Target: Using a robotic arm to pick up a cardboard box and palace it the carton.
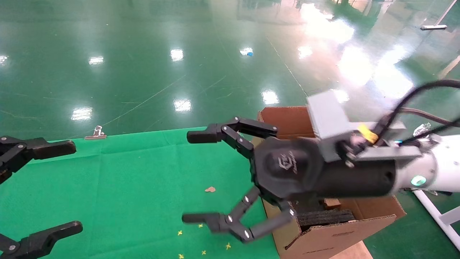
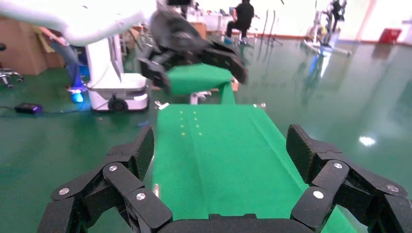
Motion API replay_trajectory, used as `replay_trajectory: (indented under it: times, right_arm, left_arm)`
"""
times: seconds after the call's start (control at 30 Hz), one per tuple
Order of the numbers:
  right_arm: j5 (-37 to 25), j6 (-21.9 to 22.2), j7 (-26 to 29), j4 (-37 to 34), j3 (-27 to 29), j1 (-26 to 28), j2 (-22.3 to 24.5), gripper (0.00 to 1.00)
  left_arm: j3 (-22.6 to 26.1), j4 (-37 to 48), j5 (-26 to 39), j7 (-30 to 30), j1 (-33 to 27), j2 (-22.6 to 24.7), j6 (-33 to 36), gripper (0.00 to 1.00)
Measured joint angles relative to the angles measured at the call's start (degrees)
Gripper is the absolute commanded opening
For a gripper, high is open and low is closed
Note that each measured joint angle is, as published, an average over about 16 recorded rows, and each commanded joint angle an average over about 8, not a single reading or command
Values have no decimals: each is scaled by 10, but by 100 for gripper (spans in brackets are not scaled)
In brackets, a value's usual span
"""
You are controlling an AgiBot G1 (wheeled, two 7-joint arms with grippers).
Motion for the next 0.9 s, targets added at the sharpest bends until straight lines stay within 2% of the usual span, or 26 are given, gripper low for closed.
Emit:
replay_trajectory:
  times: [0.27,0.9]
  right_arm:
    - [6,-5,-6,17,23,-18,4,100]
    - [1,-1,-2,3,4,-3,1,100]
  left_arm:
    - [0,0,0,0,0,0,0,100]
    - [0,0,0,0,0,0,0,100]
